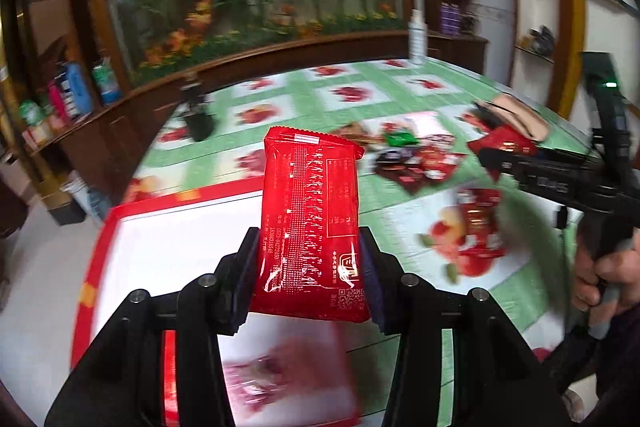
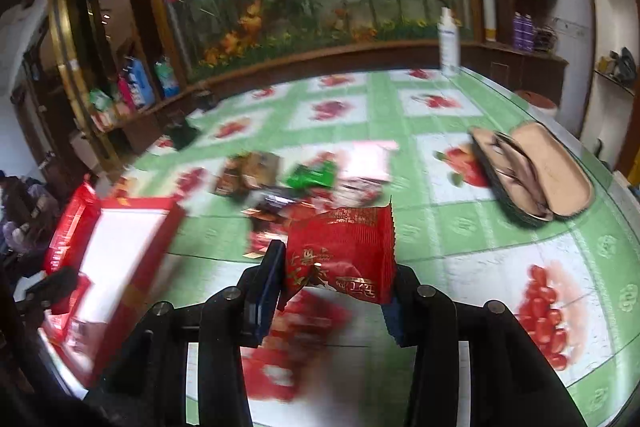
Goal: Organize snacks
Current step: 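Lift and carry both held snacks over the tray, then lower both snacks into the tray and open both tools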
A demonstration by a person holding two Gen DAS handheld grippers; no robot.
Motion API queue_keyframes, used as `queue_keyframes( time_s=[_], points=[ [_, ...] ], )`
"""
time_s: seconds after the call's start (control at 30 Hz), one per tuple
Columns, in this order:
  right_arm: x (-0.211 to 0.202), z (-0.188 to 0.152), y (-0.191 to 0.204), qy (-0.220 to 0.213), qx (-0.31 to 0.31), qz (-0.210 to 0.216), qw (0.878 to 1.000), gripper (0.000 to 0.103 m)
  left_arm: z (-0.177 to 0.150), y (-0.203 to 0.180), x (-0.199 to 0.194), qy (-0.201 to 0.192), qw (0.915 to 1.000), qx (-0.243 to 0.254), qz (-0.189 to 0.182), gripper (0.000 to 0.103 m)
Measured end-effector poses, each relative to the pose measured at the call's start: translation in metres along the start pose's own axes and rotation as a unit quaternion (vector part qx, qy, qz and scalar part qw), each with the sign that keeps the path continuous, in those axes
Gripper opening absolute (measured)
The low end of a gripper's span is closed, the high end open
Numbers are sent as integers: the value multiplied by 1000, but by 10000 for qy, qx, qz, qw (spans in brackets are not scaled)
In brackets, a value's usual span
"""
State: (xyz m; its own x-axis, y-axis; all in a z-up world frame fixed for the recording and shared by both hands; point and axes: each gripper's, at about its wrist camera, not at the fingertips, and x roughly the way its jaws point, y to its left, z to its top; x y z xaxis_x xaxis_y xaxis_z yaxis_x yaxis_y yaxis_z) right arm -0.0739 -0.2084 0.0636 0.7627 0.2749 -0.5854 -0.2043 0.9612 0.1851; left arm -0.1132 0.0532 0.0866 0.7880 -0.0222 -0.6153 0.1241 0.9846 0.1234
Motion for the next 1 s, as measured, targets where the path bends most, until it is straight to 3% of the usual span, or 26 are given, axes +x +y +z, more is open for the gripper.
queue_keyframes(
  time_s=[0.17,0.33,0.57,0.73,1.0],
  points=[
    [-2,-4,55,-180,-210,748,9968,45,-18,42,0,20,9982,-409,435,45],
    [7,-16,115,-30,-432,1389,9894,45,-36,74,-2,35,9936,-638,934,45],
    [21,-40,185,343,-928,1879,9772,45,-52,98,-1,101,9900,-882,1098,45],
    [27,-56,204,452,-1048,2007,9730,44,-61,107,-2,130,9887,-972,1135,45],
    [41,-56,200,733,-833,2187,9695,45,-65,111,2,182,9883,-993,1145,45]
  ],
)
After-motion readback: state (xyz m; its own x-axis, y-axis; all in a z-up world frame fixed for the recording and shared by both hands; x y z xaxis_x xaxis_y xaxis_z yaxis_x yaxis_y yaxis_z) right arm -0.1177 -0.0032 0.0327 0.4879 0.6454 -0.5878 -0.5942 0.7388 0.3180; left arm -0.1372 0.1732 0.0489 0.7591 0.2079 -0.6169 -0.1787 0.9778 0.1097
